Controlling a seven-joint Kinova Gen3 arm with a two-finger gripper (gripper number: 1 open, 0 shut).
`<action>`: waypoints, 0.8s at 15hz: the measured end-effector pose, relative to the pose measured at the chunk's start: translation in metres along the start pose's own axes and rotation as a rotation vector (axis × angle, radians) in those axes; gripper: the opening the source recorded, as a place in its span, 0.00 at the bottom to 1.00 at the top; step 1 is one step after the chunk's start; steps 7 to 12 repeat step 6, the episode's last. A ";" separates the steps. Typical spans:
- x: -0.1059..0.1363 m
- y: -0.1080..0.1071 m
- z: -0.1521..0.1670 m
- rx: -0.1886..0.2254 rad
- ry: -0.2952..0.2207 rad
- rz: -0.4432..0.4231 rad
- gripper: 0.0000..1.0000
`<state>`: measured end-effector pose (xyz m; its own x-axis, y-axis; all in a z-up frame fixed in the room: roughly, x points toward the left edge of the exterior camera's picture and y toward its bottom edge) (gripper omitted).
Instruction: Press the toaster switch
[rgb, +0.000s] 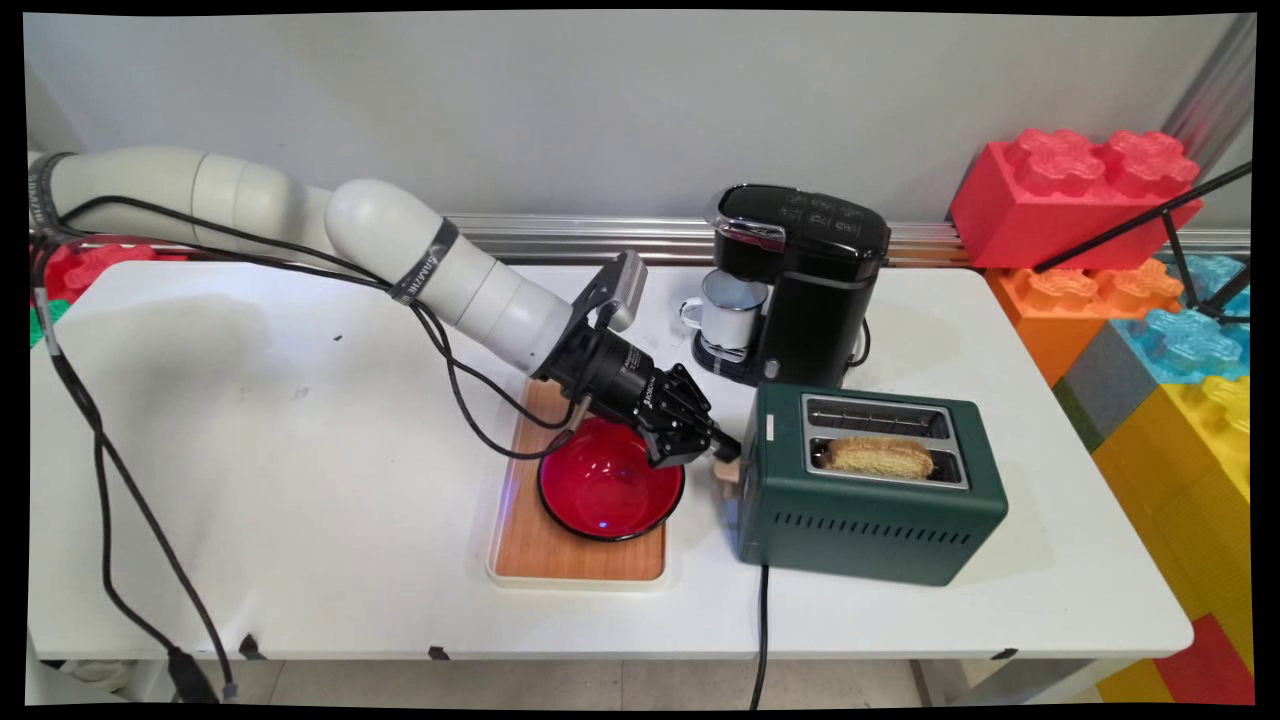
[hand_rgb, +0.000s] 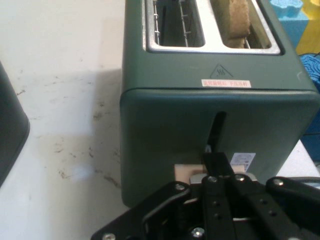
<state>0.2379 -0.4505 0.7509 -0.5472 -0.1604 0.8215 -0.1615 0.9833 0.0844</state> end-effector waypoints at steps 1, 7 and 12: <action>0.000 0.000 0.000 0.001 -0.001 0.000 0.00; -0.002 -0.001 0.000 0.007 -0.008 -0.001 0.00; -0.002 -0.001 0.000 0.007 -0.008 -0.001 0.00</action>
